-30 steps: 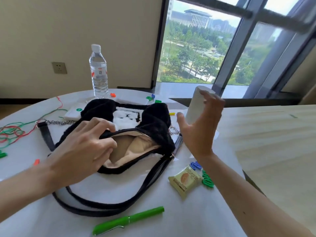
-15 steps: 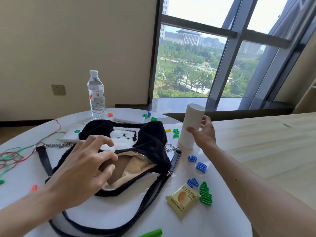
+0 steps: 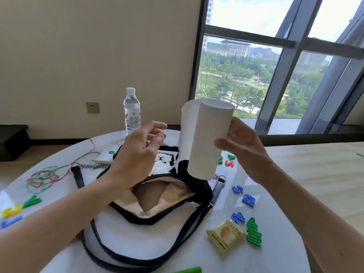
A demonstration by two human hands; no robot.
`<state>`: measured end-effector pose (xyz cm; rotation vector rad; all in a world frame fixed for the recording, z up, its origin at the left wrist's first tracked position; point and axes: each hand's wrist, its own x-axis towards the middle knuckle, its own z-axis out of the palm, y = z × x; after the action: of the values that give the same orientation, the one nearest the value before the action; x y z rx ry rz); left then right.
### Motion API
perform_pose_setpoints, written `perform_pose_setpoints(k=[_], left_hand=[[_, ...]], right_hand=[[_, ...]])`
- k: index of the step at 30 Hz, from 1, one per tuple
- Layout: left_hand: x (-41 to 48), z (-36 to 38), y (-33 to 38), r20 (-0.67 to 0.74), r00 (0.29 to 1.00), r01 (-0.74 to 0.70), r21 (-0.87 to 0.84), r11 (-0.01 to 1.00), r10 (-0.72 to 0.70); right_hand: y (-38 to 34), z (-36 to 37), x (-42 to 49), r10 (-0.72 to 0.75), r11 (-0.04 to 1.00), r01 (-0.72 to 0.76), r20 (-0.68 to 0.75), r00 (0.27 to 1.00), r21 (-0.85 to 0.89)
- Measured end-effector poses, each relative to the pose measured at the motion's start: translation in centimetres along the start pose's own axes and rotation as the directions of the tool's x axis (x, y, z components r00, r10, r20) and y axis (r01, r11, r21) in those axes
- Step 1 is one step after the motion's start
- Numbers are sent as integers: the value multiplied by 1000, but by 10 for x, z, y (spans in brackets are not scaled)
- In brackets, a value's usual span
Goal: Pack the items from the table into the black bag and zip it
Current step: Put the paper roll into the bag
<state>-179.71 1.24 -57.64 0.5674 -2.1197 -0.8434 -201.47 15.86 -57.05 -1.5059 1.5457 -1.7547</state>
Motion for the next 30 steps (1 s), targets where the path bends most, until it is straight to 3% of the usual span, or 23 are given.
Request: perform_pose_setpoints(k=[2, 4, 6, 9, 14, 17, 19, 21, 23, 30], left_hand=[[3, -2, 16, 41, 994, 109, -265, 958, -101], [-1, -3, 21, 115, 966, 259, -372, 892, -232], [-6, -9, 17, 272, 905, 424, -491, 761, -329], [-13, -17, 7, 499, 825, 560, -661, 500, -264], [-26, -13, 6, 668, 721, 682, -639, 355, -184], [-31, -3, 2, 622, 735, 670, -607, 428, -269], [-34, 5, 0, 490, 802, 591, -577, 564, -341], [-39, 8, -2, 425, 856, 497, -524, 692, -293], [-43, 8, -4, 423, 877, 437, -504, 745, -229], [-42, 5, -6, 267, 941, 310, -432, 847, -208]], right_hand=[[-7, 16, -4, 13, 990, -32, 134, 991, 141], [-9, 29, -6, 23, 967, -78, 221, 975, 244], [-11, 39, -7, 18, 940, -111, 277, 961, 324], [-11, 48, -8, 13, 897, -147, 309, 951, 416], [-6, 56, -8, 58, 895, -163, 255, 965, 416], [-1, 65, -8, 108, 917, -182, 216, 970, 356], [-1, 72, -9, 141, 918, -194, 172, 975, 347], [-2, 79, -11, 169, 917, -208, 141, 975, 339], [-5, 84, -12, 186, 914, -221, 133, 974, 340], [-4, 93, -11, 274, 847, -310, 145, 951, 431]])
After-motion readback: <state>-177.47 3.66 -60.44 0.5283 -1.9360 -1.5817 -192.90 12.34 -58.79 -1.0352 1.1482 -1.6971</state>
